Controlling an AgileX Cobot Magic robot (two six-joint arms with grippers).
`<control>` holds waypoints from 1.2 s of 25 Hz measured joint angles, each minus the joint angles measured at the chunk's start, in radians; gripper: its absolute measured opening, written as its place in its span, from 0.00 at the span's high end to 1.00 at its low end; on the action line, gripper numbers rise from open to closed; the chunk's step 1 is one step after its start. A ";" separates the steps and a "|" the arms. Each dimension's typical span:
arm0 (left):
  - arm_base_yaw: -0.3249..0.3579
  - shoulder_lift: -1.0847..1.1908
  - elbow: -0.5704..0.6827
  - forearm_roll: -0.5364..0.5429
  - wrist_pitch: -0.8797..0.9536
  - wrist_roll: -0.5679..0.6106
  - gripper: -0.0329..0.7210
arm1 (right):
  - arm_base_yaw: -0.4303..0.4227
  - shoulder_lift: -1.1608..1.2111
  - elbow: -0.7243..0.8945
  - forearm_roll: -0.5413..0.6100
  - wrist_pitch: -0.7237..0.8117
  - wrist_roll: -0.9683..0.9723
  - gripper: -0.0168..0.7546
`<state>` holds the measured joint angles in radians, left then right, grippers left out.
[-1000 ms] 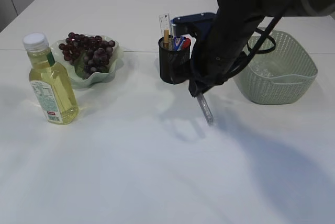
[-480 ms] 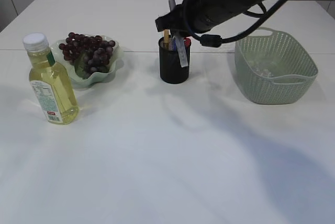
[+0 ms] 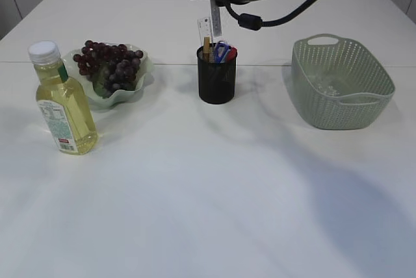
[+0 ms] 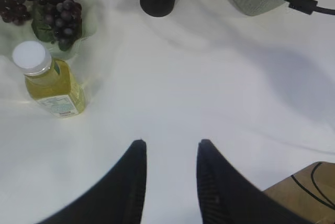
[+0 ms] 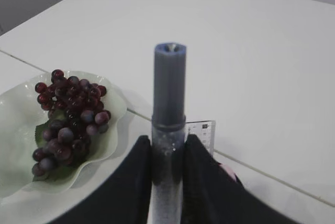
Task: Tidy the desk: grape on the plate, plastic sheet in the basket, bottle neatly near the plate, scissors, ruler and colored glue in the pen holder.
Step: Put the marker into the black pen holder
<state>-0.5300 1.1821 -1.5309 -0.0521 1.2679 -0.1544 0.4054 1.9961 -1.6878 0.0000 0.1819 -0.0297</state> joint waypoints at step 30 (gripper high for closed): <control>0.000 0.000 0.000 -0.001 0.000 0.000 0.64 | -0.026 0.217 -0.064 -0.009 -0.269 -0.010 0.75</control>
<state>-0.5300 1.1821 -1.5309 -0.0528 1.2679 -0.1544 0.3795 2.2130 -1.7523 -0.0092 -0.0866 -0.0400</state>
